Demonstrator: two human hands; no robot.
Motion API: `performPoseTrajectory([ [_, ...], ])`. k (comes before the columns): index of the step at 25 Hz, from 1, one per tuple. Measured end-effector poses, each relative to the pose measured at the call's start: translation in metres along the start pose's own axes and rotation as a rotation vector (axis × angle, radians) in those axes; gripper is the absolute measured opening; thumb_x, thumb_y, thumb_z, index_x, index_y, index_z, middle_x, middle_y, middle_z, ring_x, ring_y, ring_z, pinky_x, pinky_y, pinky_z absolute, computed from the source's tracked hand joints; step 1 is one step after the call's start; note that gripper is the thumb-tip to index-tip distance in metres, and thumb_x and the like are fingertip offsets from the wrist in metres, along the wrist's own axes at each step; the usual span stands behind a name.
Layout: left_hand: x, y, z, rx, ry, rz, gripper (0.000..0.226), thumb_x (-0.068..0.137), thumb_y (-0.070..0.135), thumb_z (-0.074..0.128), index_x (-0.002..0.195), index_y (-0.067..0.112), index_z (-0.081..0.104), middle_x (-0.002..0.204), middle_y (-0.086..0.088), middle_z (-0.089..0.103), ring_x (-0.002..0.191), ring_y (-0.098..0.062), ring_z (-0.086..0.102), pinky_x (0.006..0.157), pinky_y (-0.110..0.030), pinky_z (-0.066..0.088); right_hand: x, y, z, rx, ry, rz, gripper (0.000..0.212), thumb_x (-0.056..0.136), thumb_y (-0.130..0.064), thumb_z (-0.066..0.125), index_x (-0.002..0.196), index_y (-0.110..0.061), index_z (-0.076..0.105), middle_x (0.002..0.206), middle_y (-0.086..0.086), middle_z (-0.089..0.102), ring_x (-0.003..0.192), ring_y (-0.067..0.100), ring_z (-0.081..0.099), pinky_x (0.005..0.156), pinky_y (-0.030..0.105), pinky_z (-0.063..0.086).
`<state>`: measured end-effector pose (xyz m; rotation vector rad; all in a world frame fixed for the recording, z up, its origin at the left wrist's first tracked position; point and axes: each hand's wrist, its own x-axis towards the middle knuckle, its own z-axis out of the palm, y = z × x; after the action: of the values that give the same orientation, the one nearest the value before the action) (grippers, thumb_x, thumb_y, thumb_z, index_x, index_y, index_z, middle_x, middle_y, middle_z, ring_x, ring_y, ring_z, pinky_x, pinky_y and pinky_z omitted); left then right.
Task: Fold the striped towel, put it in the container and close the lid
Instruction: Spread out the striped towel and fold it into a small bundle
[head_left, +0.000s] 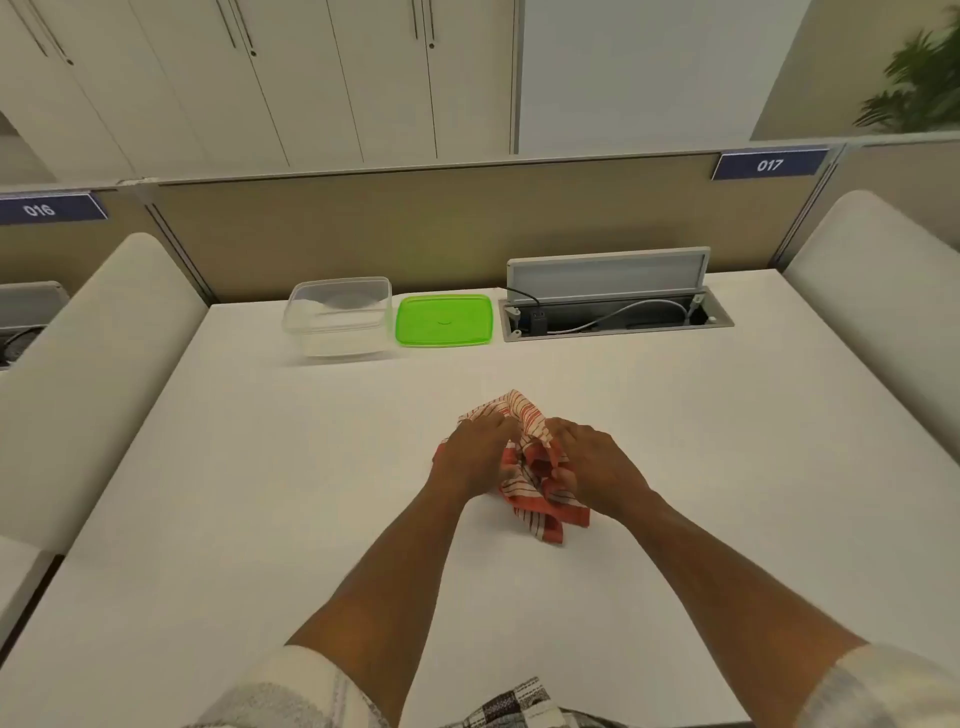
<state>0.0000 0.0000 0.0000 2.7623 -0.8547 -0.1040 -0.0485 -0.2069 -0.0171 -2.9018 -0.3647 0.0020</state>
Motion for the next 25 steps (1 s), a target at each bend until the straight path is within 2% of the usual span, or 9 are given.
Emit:
performPoseTrajectory([
  [3, 0.004, 0.007, 0.000, -0.017, 0.024, 0.025, 0.045, 0.077, 0.030, 0.075, 0.119, 0.024, 0.056, 0.115, 0.001, 0.060, 0.105, -0.024, 0.056, 0.087, -0.035, 0.042, 0.005, -0.002, -0.001, -0.037, 0.065, -0.020, 0.054, 0.086, -0.031, 0.063, 0.135, -0.017, 0.045, 0.127, 0.004, 0.060, 0.100, 0.025, 0.059, 0.083, 0.038, 0.050],
  [7, 0.010, 0.013, 0.000, -0.080, 0.024, -0.019, 0.049, 0.082, 0.026, 0.071, 0.128, 0.024, 0.054, 0.120, 0.000, 0.062, 0.111, -0.025, 0.057, 0.092, -0.038, 0.041, 0.009, -0.004, -0.005, 0.058, 0.084, 0.015, 0.034, 0.085, -0.036, 0.059, 0.113, -0.017, 0.054, 0.108, 0.002, 0.063, 0.087, 0.024, 0.057, 0.070, 0.037, 0.046],
  [9, 0.014, 0.016, -0.001, -0.107, 0.021, -0.023, 0.052, 0.085, 0.025, 0.070, 0.133, 0.025, 0.051, 0.120, 0.001, 0.063, 0.112, -0.025, 0.057, 0.094, -0.038, 0.042, 0.011, -0.006, -0.010, 0.121, 0.068, 0.042, 0.032, 0.084, -0.039, 0.052, 0.106, -0.017, 0.057, 0.102, 0.003, 0.063, 0.086, 0.025, 0.057, 0.069, 0.038, 0.046],
  [12, 0.021, 0.022, -0.004, -0.154, 0.034, -0.034, 0.058, 0.089, 0.024, 0.066, 0.142, 0.028, 0.044, 0.127, 0.001, 0.061, 0.118, -0.024, 0.054, 0.098, -0.039, 0.041, 0.016, -0.009, -0.013, 0.256, 0.084, 0.106, 0.045, 0.081, -0.051, 0.031, 0.096, -0.019, 0.060, 0.092, 0.000, 0.064, 0.084, 0.021, 0.056, 0.072, 0.037, 0.048],
  [14, 0.024, 0.026, -0.007, -0.202, 0.075, -0.059, 0.054, 0.090, 0.024, 0.065, 0.140, 0.029, 0.045, 0.128, 0.000, 0.060, 0.117, -0.025, 0.056, 0.097, -0.038, 0.041, 0.020, -0.009, -0.014, 0.350, 0.119, 0.161, 0.032, 0.088, -0.042, 0.029, 0.091, -0.025, 0.055, 0.089, -0.004, 0.063, 0.083, 0.018, 0.057, 0.073, 0.035, 0.048],
  [15, 0.026, 0.028, -0.009, -0.214, 0.110, -0.076, 0.051, 0.089, 0.024, 0.065, 0.136, 0.028, 0.047, 0.125, 0.000, 0.060, 0.113, -0.025, 0.058, 0.094, -0.038, 0.042, 0.023, -0.009, -0.015, 0.368, 0.128, 0.183, 0.023, 0.093, -0.035, 0.030, 0.091, -0.027, 0.052, 0.090, -0.004, 0.063, 0.083, 0.017, 0.058, 0.073, 0.035, 0.049],
  [17, 0.030, 0.031, -0.014, -0.203, 0.206, -0.120, 0.046, 0.087, 0.026, 0.066, 0.129, 0.025, 0.048, 0.121, 0.000, 0.061, 0.104, -0.024, 0.061, 0.089, -0.036, 0.042, 0.027, -0.008, -0.018, 0.375, 0.142, 0.209, 0.018, 0.099, -0.028, 0.032, 0.094, -0.025, 0.049, 0.091, -0.002, 0.063, 0.081, 0.017, 0.059, 0.075, 0.039, 0.052],
  [20, 0.037, 0.033, -0.023, -0.157, 0.275, -0.176, 0.044, 0.086, 0.021, 0.065, 0.126, 0.023, 0.048, 0.117, 0.001, 0.065, 0.103, -0.022, 0.063, 0.089, -0.038, 0.041, 0.033, -0.007, -0.028, 0.379, 0.174, 0.207, 0.022, 0.102, -0.033, 0.034, 0.104, -0.020, 0.051, 0.098, 0.000, 0.067, 0.083, 0.018, 0.064, 0.074, 0.041, 0.058],
  [25, 0.047, 0.028, -0.033, -0.018, 0.289, -0.274, 0.028, 0.086, 0.008, 0.052, 0.106, 0.025, 0.061, 0.099, 0.001, 0.071, 0.091, -0.024, 0.063, 0.085, -0.039, 0.037, 0.044, -0.001, -0.047, 0.323, 0.254, 0.169, 0.023, 0.101, -0.038, 0.040, 0.107, -0.018, 0.051, 0.099, 0.003, 0.071, 0.076, 0.020, 0.070, 0.065, 0.030, 0.061],
])
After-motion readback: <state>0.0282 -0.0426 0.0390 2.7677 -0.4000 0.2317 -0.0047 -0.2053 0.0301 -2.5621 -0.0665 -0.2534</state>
